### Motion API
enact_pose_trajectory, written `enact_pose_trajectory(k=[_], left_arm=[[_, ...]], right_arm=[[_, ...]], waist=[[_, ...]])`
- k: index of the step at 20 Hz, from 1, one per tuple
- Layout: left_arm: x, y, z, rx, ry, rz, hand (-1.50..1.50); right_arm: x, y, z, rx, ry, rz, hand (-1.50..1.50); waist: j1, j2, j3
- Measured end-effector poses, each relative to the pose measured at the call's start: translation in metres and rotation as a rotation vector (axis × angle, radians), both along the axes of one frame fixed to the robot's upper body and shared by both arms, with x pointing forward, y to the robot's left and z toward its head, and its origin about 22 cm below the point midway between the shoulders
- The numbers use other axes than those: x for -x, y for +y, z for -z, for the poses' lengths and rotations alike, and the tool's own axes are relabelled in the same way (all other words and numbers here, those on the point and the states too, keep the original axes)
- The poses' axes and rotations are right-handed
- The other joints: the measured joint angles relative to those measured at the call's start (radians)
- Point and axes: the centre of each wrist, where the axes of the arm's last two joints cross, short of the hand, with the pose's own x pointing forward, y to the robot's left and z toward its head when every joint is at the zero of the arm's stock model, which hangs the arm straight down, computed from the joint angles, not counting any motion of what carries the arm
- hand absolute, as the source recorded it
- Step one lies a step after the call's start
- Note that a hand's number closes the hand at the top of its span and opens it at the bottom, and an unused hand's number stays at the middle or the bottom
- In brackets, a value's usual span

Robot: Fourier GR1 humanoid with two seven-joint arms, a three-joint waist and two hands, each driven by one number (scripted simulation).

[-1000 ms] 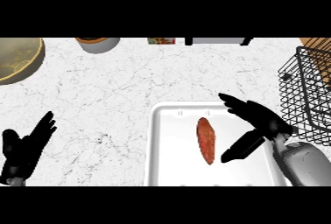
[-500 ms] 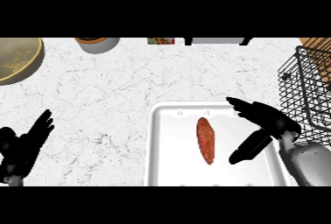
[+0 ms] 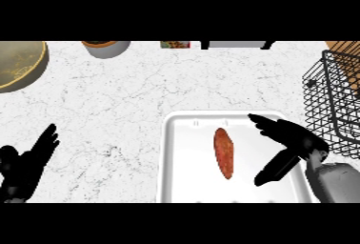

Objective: Pick the sweet potato from the tray and place it in the tiered basket

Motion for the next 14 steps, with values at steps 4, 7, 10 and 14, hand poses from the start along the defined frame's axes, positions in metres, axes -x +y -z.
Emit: enact_pose_trajectory(k=[4, 7, 10, 14], left_arm=[[-0.005, 0.004, 0.0, 0.006, -0.002, 0.007, 0.0], [-0.007, 0.01, -0.001, 0.006, 0.002, 0.008, 0.0], [-0.007, 0.009, -0.001, 0.012, 0.002, 0.008, 0.0], [-0.005, 0.004, -0.002, 0.012, -0.001, 0.01, 0.0]], right_arm=[[0.0, 0.007, 0.014, -0.011, -0.013, 0.005, -1.5], [-0.002, 0.014, 0.024, -0.023, -0.018, 0.009, -1.5], [0.0, 0.009, 0.027, -0.027, -0.026, 0.005, -1.5], [0.003, 0.021, 0.034, -0.025, -0.033, 0.005, -1.5]], waist=[[0.0, 0.0, 0.0], [0.0, 0.0, 0.0], [0.0, 0.001, 0.0], [-0.001, -0.001, -0.001]])
